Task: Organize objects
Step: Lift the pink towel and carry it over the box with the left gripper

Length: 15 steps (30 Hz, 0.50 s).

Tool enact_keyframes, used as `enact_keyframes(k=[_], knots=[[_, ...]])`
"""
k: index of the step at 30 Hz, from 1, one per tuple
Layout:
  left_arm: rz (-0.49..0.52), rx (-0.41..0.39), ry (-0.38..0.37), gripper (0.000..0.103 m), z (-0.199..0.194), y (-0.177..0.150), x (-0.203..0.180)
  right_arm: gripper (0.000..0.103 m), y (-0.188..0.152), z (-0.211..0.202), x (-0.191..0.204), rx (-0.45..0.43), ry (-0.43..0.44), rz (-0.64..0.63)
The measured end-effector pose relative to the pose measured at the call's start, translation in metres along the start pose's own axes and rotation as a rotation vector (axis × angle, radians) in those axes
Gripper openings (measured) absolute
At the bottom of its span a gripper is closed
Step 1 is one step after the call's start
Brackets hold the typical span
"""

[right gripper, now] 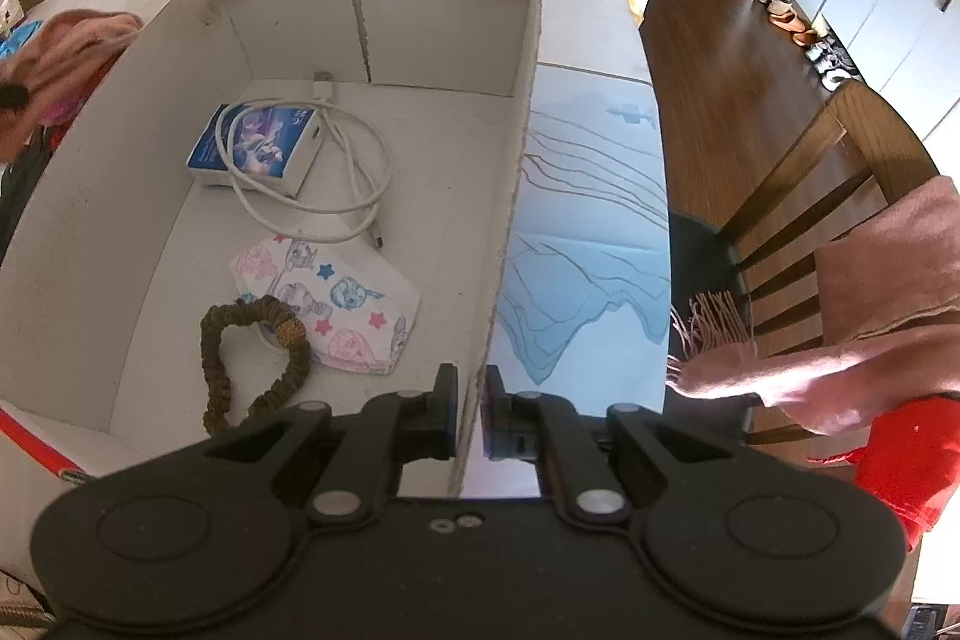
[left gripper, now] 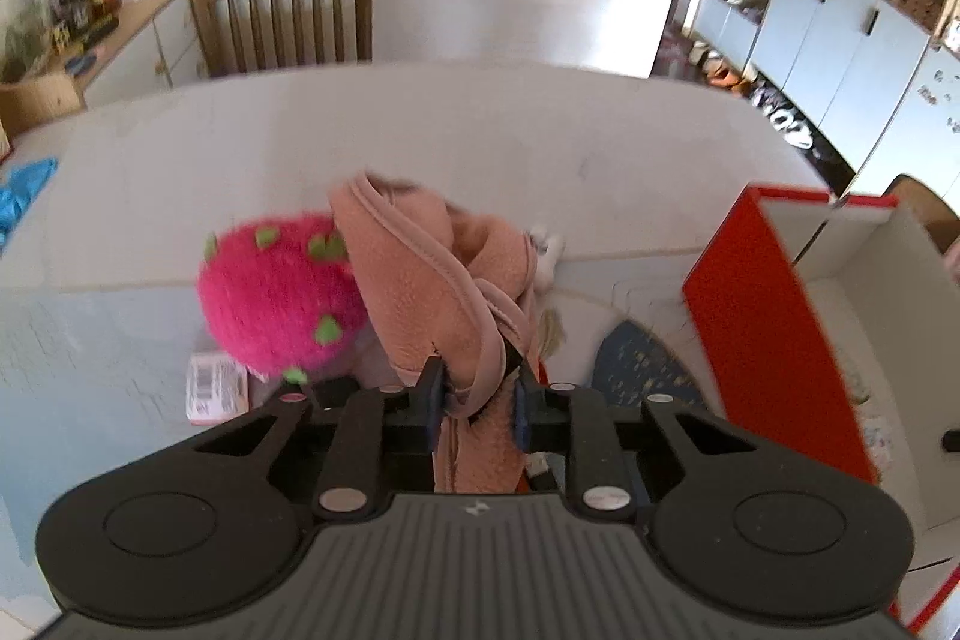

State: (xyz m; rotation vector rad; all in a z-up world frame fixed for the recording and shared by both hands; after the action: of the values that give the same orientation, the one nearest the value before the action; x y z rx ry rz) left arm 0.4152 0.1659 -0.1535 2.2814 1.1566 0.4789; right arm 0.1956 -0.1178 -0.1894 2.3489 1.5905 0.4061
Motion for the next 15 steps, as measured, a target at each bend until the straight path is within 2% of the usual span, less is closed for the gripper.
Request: enact_keyframes(k=[15], knots=[[0.093, -0.112, -0.070, 0.012, -0.050, 0.042, -0.026, 0.004, 0.001, -0.001, -0.001, -0.014, -0.004, 0.014]])
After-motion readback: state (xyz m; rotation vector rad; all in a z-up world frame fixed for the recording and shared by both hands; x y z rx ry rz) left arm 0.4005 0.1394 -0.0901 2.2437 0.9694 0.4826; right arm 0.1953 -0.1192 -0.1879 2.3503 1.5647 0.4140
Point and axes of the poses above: each gripper's, at about its wrist camera, not at the fingertips, and z roughly the way its jaws point, x to its left, y to its top, the point moved 8 cm from there along z, roughly the way its jaws point, and after that the axes turned 11 degrees about z, right-handed, at the moved point
